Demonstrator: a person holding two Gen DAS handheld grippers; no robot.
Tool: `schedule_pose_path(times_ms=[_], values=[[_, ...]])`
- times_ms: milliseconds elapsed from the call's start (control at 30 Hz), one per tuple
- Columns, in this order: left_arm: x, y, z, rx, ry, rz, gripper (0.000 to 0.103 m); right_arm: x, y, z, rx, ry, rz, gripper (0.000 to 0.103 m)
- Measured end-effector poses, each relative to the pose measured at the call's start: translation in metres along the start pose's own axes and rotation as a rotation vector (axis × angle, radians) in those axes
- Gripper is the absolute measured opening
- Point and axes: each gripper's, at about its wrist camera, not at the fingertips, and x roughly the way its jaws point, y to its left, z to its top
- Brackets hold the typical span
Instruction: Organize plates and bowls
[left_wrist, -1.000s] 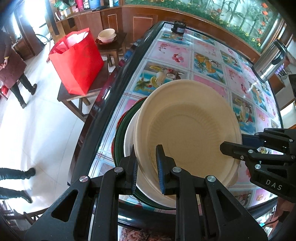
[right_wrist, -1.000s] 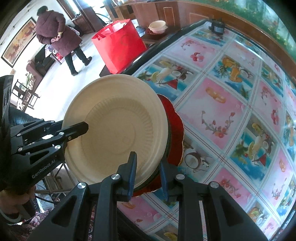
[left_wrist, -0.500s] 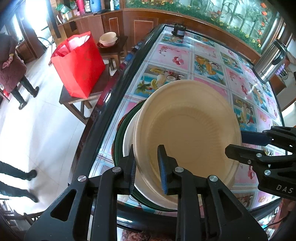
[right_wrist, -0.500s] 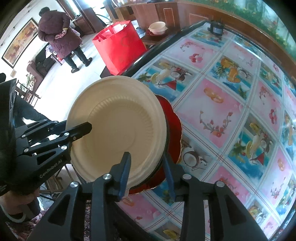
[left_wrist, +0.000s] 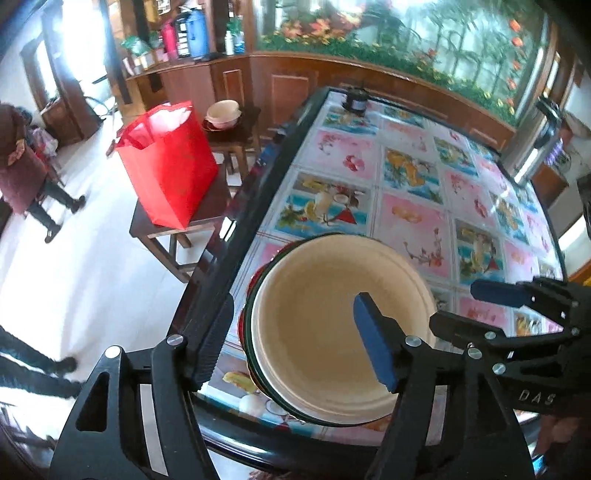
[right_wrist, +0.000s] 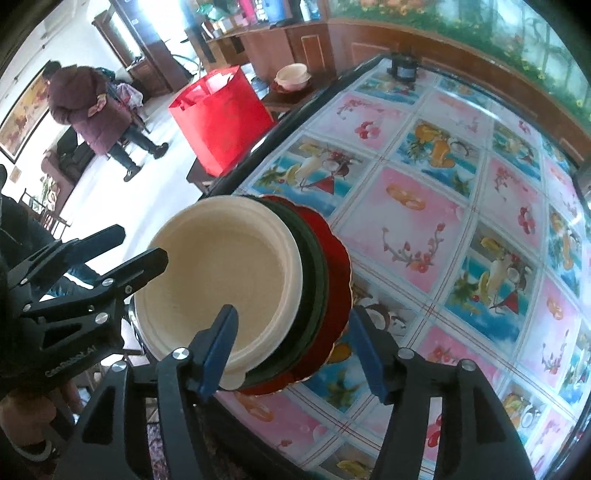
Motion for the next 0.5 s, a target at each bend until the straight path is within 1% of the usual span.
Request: schedule_pose_path(times_ms=[100, 133, 233, 267, 300, 367, 433, 500], values=[[-0.004, 0.0, 0.0, -0.039, -0.008, 0.025, 0.068, -0.008, 0.005, -0.001, -0.013, -0.053, -0.032, 0.073], [-0.005, -0.002, -0.001, -0.045, -0.009, 0.037, 0.068, -0.01, 0.007, -0.001, -0.022, -0.062, -0.043, 0.079], [-0.007, -0.013, -0.003, -0.049, -0.008, 0.091, 0.068, -0.011, 0.008, -0.002, -0.048, -0.061, -0.053, 0.08], [-0.008, -0.015, -0.004, -0.053, -0.008, 0.098, 0.068, -0.011, 0.006, -0.003, -0.045, -0.06, -0.061, 0.08], [-0.009, -0.017, -0.004, -0.062, -0.008, 0.096, 0.068, -0.012, 0.004, -0.003, -0.036, -0.061, -0.069, 0.08], [-0.012, -0.017, -0.005, -0.108, -0.008, 0.058, 0.068, -0.017, -0.003, -0.006, -0.006, -0.072, -0.068, 0.08], [-0.016, -0.017, -0.007, -0.143, -0.013, 0.039, 0.068, -0.021, -0.007, -0.011, 0.016, -0.081, -0.076, 0.08], [-0.02, -0.021, -0.009, -0.152, -0.02, 0.05, 0.068, -0.023, -0.007, -0.015, 0.011, -0.084, -0.08, 0.08]])
